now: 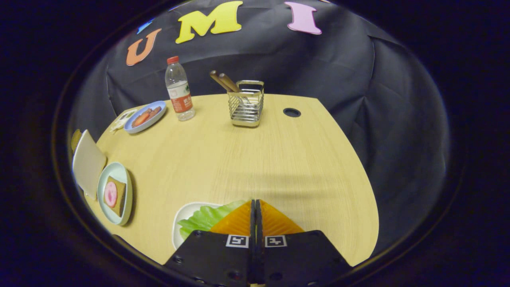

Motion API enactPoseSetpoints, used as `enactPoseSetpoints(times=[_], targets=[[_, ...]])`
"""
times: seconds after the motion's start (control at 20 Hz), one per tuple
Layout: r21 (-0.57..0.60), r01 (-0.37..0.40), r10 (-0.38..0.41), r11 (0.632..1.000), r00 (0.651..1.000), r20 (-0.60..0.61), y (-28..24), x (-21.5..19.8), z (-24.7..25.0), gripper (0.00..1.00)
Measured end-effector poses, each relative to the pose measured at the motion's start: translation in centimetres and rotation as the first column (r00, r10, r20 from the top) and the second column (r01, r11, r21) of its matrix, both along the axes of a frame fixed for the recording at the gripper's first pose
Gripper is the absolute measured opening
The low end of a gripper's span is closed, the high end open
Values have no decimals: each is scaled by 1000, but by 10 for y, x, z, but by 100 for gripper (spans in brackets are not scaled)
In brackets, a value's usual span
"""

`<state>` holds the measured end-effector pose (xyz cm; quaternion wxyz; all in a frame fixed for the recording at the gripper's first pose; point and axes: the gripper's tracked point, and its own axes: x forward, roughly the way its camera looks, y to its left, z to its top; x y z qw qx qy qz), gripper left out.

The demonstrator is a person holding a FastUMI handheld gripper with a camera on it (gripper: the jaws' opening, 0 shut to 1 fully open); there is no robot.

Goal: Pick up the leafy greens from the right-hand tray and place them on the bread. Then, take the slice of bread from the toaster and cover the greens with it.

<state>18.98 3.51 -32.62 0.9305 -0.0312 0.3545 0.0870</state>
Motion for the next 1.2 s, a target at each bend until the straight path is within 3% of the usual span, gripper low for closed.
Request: enactPoseSetpoints(times=[0.75, 1.2], targets=[[10, -55, 52, 998, 981, 187, 59, -85, 103, 0], [-26, -152, 154, 988, 956, 251, 143, -144, 142, 0]])
